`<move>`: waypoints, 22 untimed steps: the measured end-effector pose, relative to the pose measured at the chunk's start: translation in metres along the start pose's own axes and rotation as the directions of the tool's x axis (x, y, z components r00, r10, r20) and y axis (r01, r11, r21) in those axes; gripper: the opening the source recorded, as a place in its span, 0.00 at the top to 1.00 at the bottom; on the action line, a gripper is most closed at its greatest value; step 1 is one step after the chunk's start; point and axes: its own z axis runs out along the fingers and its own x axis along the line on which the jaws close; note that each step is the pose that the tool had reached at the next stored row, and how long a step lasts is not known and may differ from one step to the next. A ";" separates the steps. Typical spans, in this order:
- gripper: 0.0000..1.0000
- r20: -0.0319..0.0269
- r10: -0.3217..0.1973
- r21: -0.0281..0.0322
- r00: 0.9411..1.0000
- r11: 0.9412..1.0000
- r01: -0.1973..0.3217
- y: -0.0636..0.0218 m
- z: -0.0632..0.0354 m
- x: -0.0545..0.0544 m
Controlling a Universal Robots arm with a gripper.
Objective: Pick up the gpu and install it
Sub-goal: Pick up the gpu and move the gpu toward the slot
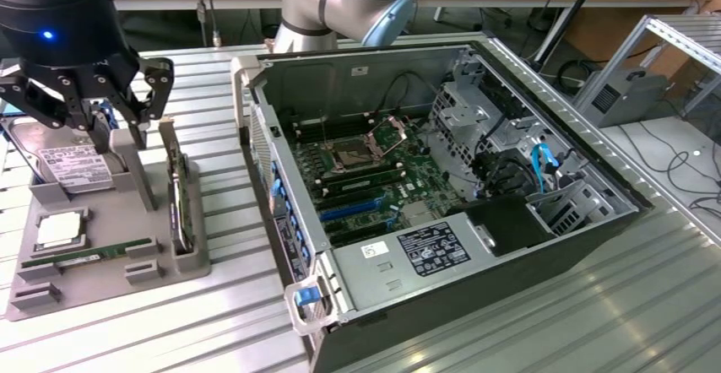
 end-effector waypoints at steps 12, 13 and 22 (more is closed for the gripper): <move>0.58 -0.001 0.000 0.000 1.000 1.000 0.000 0.0014 0.0080 -0.023; 0.58 -0.001 0.000 0.000 1.000 1.000 0.000 0.0014 0.0093 -0.024; 0.58 -0.001 -0.002 0.000 1.000 1.000 0.002 -0.0011 0.0295 -0.025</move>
